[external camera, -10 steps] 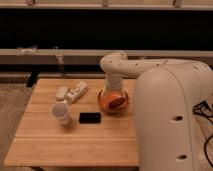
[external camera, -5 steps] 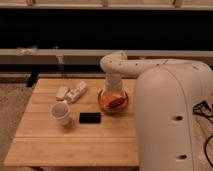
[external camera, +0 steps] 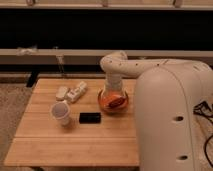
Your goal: Wipe the white sponge on the table
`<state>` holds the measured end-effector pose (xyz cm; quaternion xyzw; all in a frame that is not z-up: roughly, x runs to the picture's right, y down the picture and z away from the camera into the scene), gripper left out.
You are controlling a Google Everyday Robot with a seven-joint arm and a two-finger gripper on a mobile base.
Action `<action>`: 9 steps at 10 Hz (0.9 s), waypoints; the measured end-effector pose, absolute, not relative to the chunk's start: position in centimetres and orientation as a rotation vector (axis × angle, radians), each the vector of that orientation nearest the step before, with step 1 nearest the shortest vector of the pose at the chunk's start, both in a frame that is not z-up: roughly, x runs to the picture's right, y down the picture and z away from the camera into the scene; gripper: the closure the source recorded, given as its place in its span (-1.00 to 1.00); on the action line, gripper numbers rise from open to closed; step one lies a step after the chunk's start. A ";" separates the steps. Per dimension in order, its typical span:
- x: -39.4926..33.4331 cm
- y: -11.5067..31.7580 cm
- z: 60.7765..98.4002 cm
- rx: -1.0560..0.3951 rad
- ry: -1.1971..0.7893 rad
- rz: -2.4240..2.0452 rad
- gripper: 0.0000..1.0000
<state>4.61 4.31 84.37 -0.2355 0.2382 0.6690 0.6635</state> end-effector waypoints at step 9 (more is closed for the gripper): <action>-12.4 -1.3 81.6 -0.519 0.303 1.253 -0.60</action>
